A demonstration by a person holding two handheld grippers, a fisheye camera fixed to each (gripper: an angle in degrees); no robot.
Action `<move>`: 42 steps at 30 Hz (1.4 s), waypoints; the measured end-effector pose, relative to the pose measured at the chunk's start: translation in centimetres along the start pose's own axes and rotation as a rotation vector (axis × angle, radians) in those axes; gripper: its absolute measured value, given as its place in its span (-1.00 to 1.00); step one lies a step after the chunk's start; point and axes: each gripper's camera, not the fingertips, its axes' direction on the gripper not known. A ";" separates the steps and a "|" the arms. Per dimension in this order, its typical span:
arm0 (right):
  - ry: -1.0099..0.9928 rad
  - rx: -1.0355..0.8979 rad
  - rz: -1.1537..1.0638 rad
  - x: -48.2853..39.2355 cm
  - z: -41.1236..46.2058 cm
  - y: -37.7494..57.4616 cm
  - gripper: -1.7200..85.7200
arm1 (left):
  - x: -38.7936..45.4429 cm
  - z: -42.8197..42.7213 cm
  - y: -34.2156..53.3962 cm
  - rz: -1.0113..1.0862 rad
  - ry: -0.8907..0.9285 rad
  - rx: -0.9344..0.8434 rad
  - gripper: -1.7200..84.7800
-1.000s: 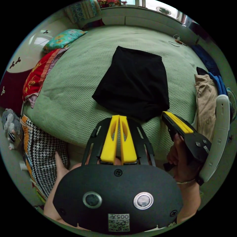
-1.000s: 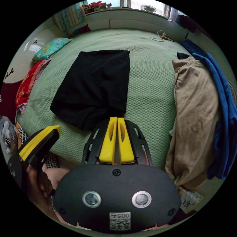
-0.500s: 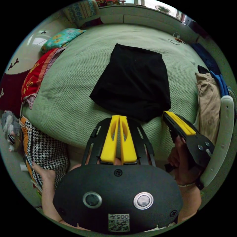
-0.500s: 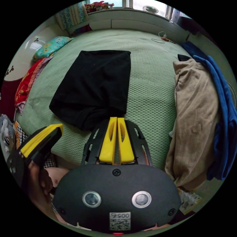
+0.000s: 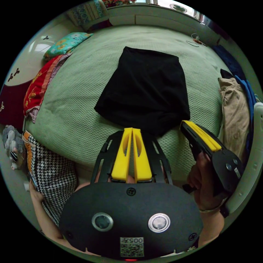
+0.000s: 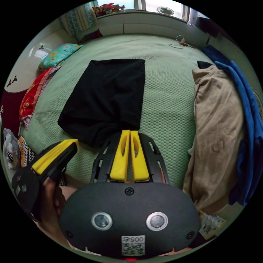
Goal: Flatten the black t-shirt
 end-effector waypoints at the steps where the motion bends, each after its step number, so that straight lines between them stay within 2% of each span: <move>1: -0.004 -0.002 0.002 0.0 0.1 0.0 -0.99 | -0.1 0.0 0.0 0.006 0.000 -0.003 -0.97; 42: 0.032 0.004 -0.001 -3.5 -1.3 0.9 -0.99 | -12.5 0.8 -1.5 -0.034 0.023 -0.014 -0.97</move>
